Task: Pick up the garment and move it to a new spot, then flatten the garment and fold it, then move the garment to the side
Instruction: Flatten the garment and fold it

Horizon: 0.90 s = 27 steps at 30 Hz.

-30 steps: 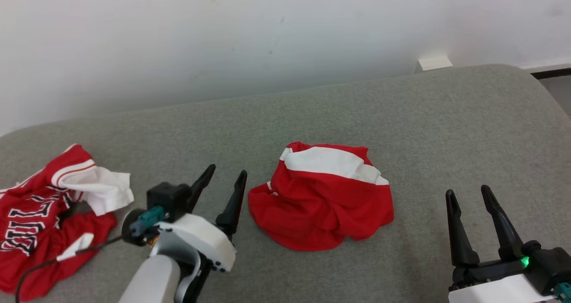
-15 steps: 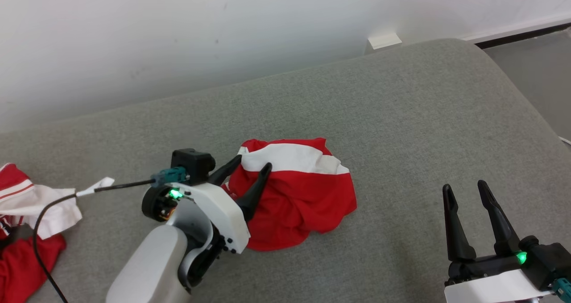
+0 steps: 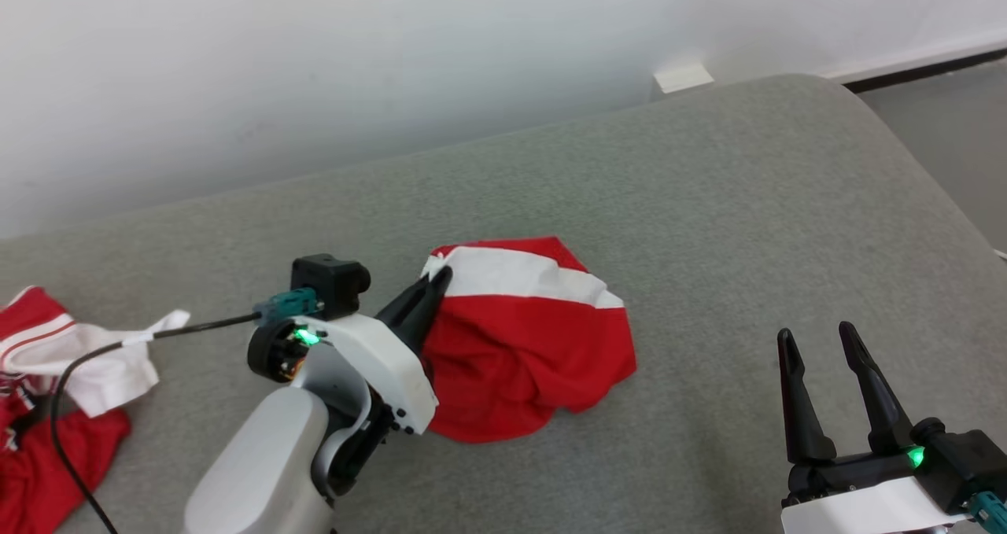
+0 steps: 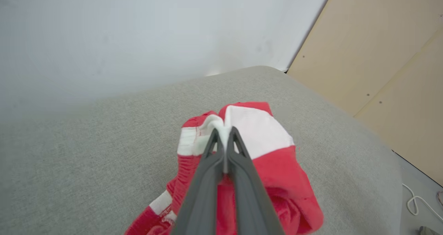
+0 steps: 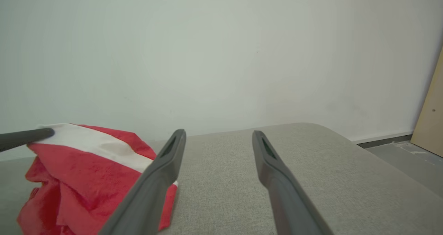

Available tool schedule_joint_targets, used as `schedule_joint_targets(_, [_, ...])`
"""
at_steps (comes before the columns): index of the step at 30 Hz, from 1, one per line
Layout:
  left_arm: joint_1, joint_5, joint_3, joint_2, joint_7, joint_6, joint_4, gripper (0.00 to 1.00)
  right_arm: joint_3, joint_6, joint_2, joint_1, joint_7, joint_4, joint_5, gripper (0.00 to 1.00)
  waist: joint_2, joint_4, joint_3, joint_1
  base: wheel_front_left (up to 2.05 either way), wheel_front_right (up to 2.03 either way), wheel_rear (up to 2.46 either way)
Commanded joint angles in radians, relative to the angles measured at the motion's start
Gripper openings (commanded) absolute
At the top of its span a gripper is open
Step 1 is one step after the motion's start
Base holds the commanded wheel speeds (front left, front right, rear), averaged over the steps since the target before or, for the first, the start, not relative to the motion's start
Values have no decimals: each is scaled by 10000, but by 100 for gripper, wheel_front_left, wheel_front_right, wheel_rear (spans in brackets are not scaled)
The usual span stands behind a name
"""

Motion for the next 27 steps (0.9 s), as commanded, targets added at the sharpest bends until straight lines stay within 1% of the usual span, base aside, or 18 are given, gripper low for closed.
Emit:
schedule_joint_targets(1, [68, -114, 69, -5, -248, 101, -23, 0, -7, -22, 3, 88, 11, 10, -81, 100, 0, 305, -145, -1, 0, 0, 0])
schedule_joint_targets(8, [977, 167, 303, 133, -1368, 661, -676, 0, -92, -22, -188, 198, 13, -40, -190, 100, 0, 1368, -306, -1, 0, 0, 0])
schedule_joint_targets(12, [1818, 199, 364, 310, -1721, 942, -1062, 0, -143, -22, -297, 164, 13, -73, -207, 100, 0, 1864, -290, -1, 0, 0, 0])
schedule_joint_targets(15, [2384, 381, 315, 480, -1905, 1150, -1046, 0, -152, -22, -327, 187, 11, -76, -225, 100, 0, 2150, -262, -1, 0, 0, 0])
schedule_joint_targets(17, [2547, 414, 293, 502, -1968, 1230, -990, 0, -174, -20, -338, 189, 11, -81, -230, 100, 0, 2226, -249, -1, 0, 0, 0])
schedule_joint_targets(21, [2920, 341, 229, 396, -2229, 1230, -564, 0, -205, -22, -347, 166, 11, -57, -212, 100, 0, 2443, -154, -1, 0, 0, 0])
schedule_joint_targets(22, [2937, 330, 221, 339, -2302, 1223, -410, 22, -194, -22, -346, 135, 11, -43, -210, 100, 0, 2469, -126, -1, 0, 0, 0])
schedule_joint_targets(23, [2923, 287, 199, 264, -2374, 1199, -252, 50, -192, -22, -346, 99, 11, -40, -211, 100, 0, 2491, -98, -1, 0, 0, 0])
schedule_joint_targets(24, [2861, 256, 204, 197, -2495, 1188, -130, 90, -185, -22, -343, 67, 11, -33, -208, 100, 0, 2504, -83, -1, 0, 0, 0])
schedule_joint_targets(25, [2787, 217, 220, 137, -2570, 1163, -2, 100, -183, -22, -337, 46, 11, -20, -203, 100, 0, 2517, -75, -1, 0, 0, 0])
schedule_joint_targets(27, [2670, 180, 261, 31, -2741, 1129, 171, 100, -194, -22, -326, 36, 11, 2, -185, 100, 0, 2540, -95, -1, 0, 0, 0])
